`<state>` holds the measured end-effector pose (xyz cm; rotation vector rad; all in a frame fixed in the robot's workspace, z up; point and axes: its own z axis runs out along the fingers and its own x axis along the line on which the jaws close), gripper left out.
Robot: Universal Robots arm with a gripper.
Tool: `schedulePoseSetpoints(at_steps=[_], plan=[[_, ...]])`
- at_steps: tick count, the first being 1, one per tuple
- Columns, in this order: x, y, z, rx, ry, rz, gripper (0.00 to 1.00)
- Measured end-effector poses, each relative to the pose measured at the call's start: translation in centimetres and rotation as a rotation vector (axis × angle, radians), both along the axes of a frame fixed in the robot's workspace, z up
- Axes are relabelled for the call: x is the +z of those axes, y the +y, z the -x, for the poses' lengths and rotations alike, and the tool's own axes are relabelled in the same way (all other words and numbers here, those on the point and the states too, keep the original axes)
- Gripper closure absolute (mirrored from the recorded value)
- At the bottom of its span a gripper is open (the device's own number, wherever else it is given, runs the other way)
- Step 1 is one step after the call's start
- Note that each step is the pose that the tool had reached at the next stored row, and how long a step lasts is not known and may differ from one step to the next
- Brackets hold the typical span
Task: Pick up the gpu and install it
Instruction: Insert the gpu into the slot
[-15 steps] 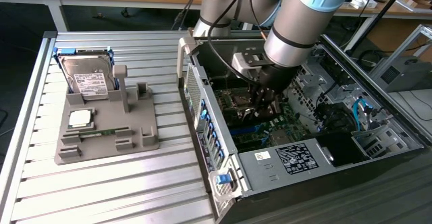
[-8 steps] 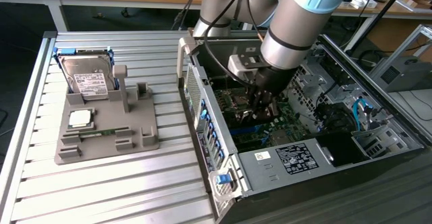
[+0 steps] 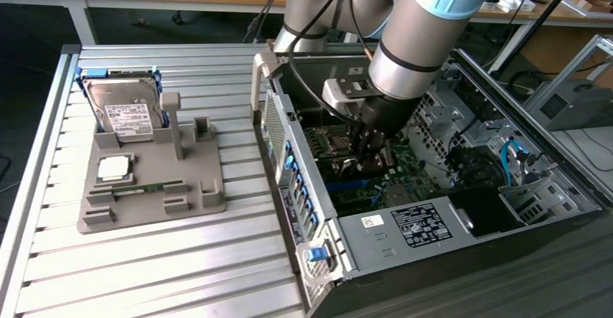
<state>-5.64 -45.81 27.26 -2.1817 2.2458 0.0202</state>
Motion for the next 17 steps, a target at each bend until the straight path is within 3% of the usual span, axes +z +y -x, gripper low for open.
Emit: schedulePoseSetpoints(at_steps=[17], plan=[[-0.78,-0.23,0.0,-0.005,0.0,-0.0001,0.73]])
